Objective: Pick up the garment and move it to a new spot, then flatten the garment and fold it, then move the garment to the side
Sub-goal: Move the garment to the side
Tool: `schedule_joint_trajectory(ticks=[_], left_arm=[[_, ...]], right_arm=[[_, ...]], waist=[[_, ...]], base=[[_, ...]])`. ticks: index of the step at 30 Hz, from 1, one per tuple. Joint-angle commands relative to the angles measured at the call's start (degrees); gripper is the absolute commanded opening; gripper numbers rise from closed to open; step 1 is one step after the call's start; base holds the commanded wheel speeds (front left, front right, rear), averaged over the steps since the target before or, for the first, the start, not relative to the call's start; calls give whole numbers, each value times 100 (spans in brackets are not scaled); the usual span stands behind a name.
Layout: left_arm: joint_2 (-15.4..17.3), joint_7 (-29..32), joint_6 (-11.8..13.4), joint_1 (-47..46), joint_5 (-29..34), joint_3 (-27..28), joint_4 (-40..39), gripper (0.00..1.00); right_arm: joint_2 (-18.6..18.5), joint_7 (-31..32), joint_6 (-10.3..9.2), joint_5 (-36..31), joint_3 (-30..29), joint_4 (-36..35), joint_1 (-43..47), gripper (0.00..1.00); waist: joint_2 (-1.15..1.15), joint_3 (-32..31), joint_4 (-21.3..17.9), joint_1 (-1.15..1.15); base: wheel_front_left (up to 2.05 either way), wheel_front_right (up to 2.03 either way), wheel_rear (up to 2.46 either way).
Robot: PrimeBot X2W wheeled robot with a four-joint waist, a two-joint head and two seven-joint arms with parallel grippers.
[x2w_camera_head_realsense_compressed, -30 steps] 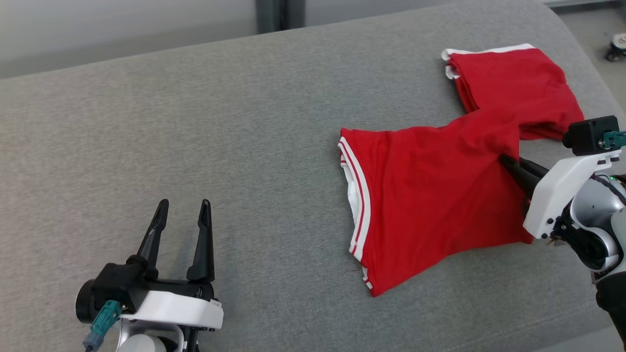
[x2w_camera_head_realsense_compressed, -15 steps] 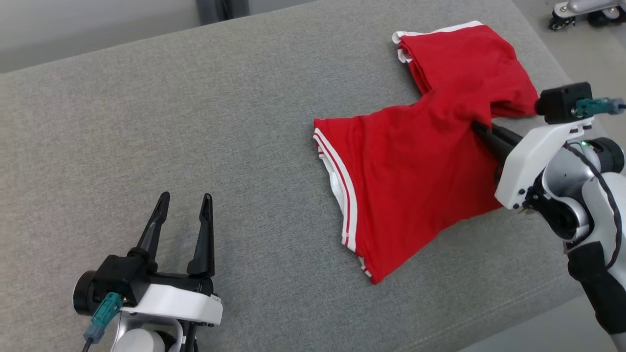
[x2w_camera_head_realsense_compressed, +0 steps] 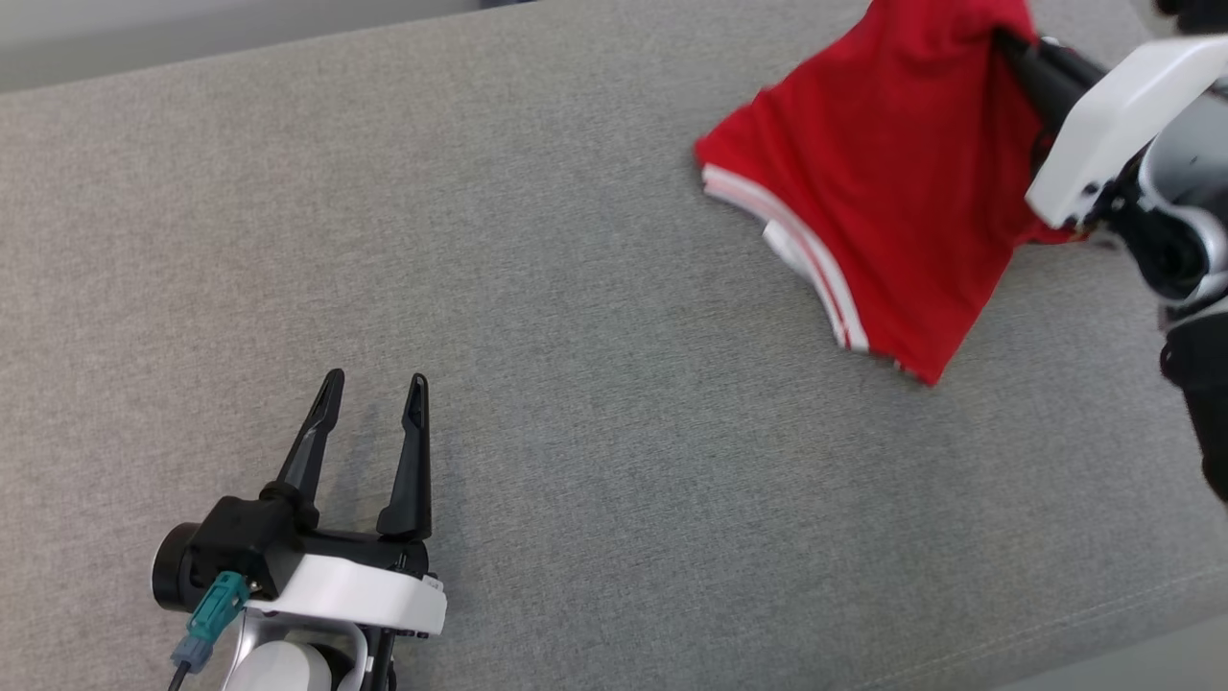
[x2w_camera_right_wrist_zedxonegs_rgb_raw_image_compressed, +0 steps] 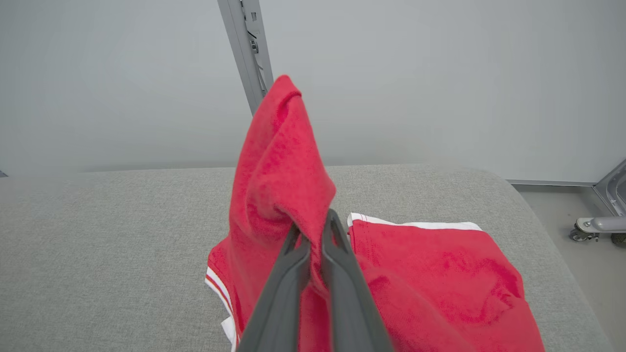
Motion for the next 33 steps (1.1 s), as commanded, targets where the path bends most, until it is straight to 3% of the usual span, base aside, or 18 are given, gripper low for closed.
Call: schedule_joint_trajectory(ticks=[1,9,18,24,33], left_arm=[[41,-20,6,-113,14,4,-16,100],[42,-21,24,-178,26,-60,-30,100],[14,-63,57,-147,-27,-88,-2,100],[41,-74,13,-268,-21,-128,-22,100],[43,-22,-1,-458,60,-269,-30,100]], right_arm=[[-31,-29,-1,-38,-44,36,-79,0],[-376,154,0,-358,-426,403,-489,0],[-1127,751,-1,-514,-728,31,-464,0],[-1353,1026,-1,-753,-965,47,-335,0],[-1520,544,-1,-1806,-1149,781,-369,0]], waist=[[0,46,43,0],[0,197,205,0],[0,195,360,0],[0,319,485,0],[0,653,843,0]], base=[[0,0,0],[0,0,0],[0,0,0],[0,0,0],[0,0,0]])
